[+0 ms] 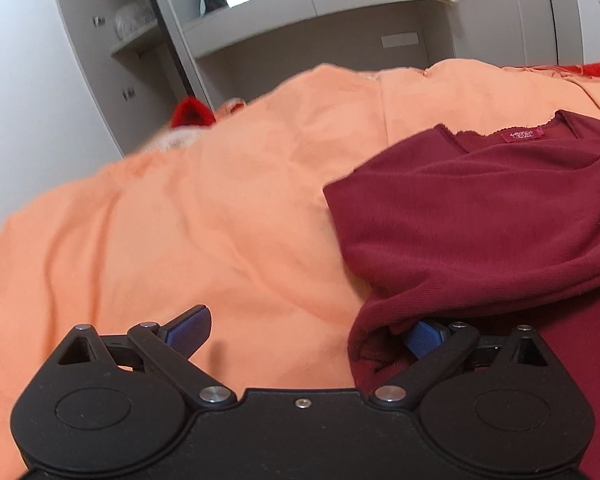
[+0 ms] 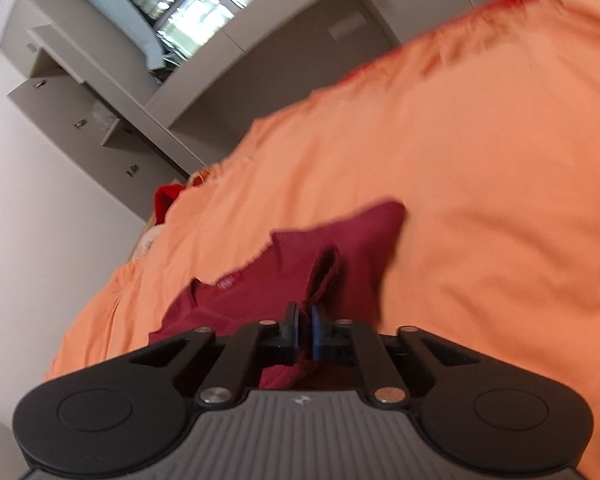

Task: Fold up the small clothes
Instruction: 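Grasp the shirt side edge with the right tool and fold it inward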

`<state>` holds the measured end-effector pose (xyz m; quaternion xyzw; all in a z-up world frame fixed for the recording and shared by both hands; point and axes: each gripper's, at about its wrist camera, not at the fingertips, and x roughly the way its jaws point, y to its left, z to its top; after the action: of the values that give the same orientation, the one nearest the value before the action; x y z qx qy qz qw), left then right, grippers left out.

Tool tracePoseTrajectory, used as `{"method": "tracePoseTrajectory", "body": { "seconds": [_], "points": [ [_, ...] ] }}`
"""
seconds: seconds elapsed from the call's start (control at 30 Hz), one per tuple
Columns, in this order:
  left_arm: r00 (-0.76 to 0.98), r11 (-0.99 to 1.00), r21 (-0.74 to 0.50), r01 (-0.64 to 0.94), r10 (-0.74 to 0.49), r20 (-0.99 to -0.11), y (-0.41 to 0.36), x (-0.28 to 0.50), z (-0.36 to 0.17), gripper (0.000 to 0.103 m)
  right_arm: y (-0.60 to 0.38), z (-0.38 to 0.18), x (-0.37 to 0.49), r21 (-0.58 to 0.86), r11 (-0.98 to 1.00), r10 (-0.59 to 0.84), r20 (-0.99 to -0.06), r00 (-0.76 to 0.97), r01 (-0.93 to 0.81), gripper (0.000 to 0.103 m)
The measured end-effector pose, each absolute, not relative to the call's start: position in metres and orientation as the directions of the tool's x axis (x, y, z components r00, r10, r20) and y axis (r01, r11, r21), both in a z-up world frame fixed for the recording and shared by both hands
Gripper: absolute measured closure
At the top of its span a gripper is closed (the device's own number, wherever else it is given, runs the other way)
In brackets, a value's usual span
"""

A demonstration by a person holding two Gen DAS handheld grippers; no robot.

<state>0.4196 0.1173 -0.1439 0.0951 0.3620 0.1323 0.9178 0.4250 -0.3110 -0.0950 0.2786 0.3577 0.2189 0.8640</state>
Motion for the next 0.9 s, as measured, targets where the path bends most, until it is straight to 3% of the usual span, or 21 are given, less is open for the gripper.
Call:
{"method": "tracePoseTrajectory", "body": {
  "seconds": [0.13,0.33,0.43,0.57,0.7,0.9],
  "points": [
    [0.689,0.967,0.179,-0.183,0.256,-0.678,0.13,0.422,-0.147,0.005,-0.302,-0.067,0.427,0.659,0.713,0.626,-0.448,0.638,-0.238,0.097],
    [0.69,0.954,0.271,-0.132,0.284,-0.666,0.111,0.424,-0.154,0.005,-0.279,-0.014,0.434,0.697,0.634,0.704,-0.341,0.624,-0.335,0.098],
    [0.675,0.928,0.305,-0.214,0.367,-0.641,0.114,0.425,-0.152,0.004,-0.272,0.015,0.438,0.701,0.603,0.725,-0.281,0.629,-0.381,0.098],
    [0.684,0.917,0.263,-0.301,0.4,-0.61,0.126,0.418,-0.141,0.001,-0.288,0.035,0.444,0.709,0.588,0.706,-0.215,0.675,-0.389,0.098],
    [0.678,0.918,0.283,-0.278,0.396,-0.619,0.125,0.417,-0.142,0.001,-0.316,0.01,0.435,0.66,0.685,0.605,-0.28,0.746,-0.307,0.098],
    [0.663,0.918,0.283,-0.278,0.396,-0.635,0.129,0.418,-0.144,0.001,-0.343,-0.109,0.435,0.663,0.746,0.528,-0.535,0.659,-0.06,0.098]
  ]
}}
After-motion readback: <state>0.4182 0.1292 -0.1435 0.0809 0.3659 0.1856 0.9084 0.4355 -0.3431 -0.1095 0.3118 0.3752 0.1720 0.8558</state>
